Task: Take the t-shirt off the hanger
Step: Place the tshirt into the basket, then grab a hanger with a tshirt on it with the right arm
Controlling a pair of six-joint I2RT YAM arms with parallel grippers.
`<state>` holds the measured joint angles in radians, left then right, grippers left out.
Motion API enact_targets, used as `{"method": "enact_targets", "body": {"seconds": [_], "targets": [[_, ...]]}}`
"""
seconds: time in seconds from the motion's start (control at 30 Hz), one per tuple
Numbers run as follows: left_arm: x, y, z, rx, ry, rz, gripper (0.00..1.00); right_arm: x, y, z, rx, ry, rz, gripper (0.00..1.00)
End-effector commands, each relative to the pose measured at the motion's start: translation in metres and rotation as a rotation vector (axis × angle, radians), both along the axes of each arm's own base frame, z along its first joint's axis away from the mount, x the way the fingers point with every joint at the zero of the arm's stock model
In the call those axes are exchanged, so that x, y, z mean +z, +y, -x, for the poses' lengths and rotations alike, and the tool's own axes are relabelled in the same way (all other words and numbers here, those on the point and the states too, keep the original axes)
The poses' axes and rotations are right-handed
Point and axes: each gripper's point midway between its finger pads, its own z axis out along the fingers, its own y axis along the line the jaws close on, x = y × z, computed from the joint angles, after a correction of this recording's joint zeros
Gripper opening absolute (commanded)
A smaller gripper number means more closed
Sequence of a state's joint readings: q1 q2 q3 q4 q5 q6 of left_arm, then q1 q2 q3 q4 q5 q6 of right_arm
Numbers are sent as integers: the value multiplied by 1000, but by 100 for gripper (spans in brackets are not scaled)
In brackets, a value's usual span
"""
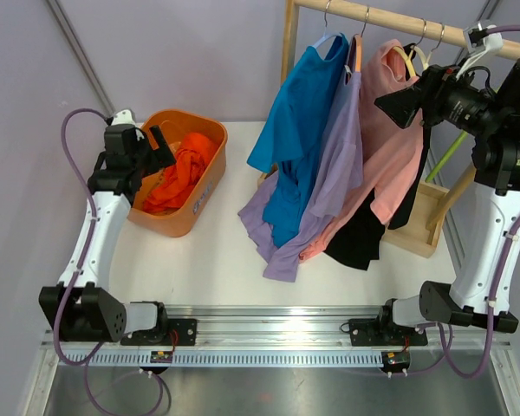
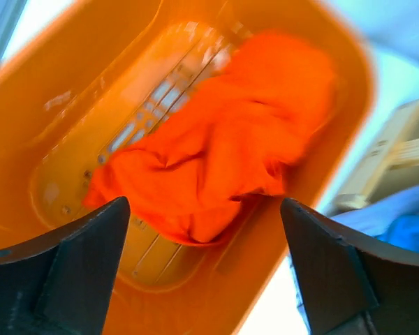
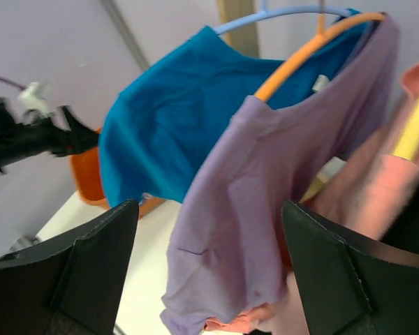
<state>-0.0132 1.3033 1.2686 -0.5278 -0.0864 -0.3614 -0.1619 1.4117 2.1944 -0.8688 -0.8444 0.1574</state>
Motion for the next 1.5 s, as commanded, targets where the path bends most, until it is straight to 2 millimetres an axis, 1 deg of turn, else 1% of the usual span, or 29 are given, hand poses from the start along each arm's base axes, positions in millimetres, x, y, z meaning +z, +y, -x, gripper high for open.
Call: {"method": "enact_targets", "body": {"seconds": [0.0, 0.03, 0.07, 0.13, 0.17, 0.2, 0.23, 0.27, 0.3, 0.33, 0.37, 0.43, 0.47, 0.5, 0.53, 0.57, 0.67, 0.8, 0.9, 0.97, 1.0, 1.03, 1.13, 1.17, 1.23, 1.27, 1.33, 1.37, 1.47], "targets": [[56, -8, 4, -63, -189, 4, 97, 6, -27, 0, -201, -60, 120, 89], [60, -8, 7, -65, -200, 2, 99, 6, -36, -4, -256, -59, 133, 89], [71, -10, 14, -77, -232, 5, 99, 5, -41, -9, -285, -52, 137, 89], [76, -11, 23, -84, -251, 9, 99, 3, -52, -16, -347, -40, 141, 88], [80, -24, 28, -148, -268, 37, 99, 1, -54, -20, -359, -32, 141, 88], [91, -29, 38, -178, -306, 44, 99, -1, -58, -24, -376, -26, 144, 88], [91, -35, 43, -211, -319, 57, 99, -1, -64, -27, -412, -28, 150, 89], [92, -49, 51, -288, -328, 87, 99, 0, -68, -31, -432, -30, 153, 89], [99, -54, 62, -323, -361, 98, 99, 0, -71, -32, -450, -32, 160, 89], [101, -61, 68, -356, -374, 113, 99, 0, -78, -35, -486, -33, 168, 89], [92, -70, 75, -406, -362, 143, 99, 1, -82, -39, -502, -33, 173, 88], [93, -79, 89, -447, -379, 174, 99, -3, -90, -46, -543, -20, 185, 88], [84, -85, 95, -477, -362, 201, 99, -7, -93, -52, -555, -4, 190, 88], [81, -88, 99, -492, -362, 210, 99, -10, -95, -56, -563, 3, 191, 88], [83, -89, 105, -503, -377, 210, 99, -10, -97, -59, -574, 3, 186, 88], [77, -91, 108, -513, -364, 217, 99, -10, -98, -60, -581, 2, 184, 88], [74, -94, 117, -534, -359, 223, 99, -2, -102, -61, -611, -24, 170, 87], [67, -99, 122, -556, -346, 250, 99, -1, -106, -61, -624, -34, 184, 87], [65, -101, 125, -566, -343, 259, 99, 5, -97, -53, -584, -51, 166, 87], [62, -101, 126, -568, -334, 265, 99, 15, -94, -46, -579, -82, 155, 87], [63, -101, 127, -568, -339, 264, 99, 17, -96, -46, -590, -87, 155, 86], [62, -101, 128, -566, -334, 265, 99, 18, -103, -47, -631, -90, 165, 86], [57, -102, 129, -563, -320, 275, 99, 11, -113, -55, -673, -68, 180, 86], [54, -102, 129, -563, -308, 282, 99, 6, -113, -58, -669, -55, 184, 84], [50, -103, 130, -569, -299, 290, 99, 3, -113, -62, -666, -53, 178, 81], [48, -104, 132, -573, -292, 297, 99, -3, -115, -64, -672, -39, 184, 79], [47, -105, 135, -574, -292, 297, 99, -9, -119, -68, -681, -23, 191, 76], [44, -105, 137, -574, -288, 297, 99, -11, -120, -68, -679, -22, 191, 73], [43, -105, 140, -575, -293, 299, 99, -15, -120, -72, -674, -27, 190, 72]]}}
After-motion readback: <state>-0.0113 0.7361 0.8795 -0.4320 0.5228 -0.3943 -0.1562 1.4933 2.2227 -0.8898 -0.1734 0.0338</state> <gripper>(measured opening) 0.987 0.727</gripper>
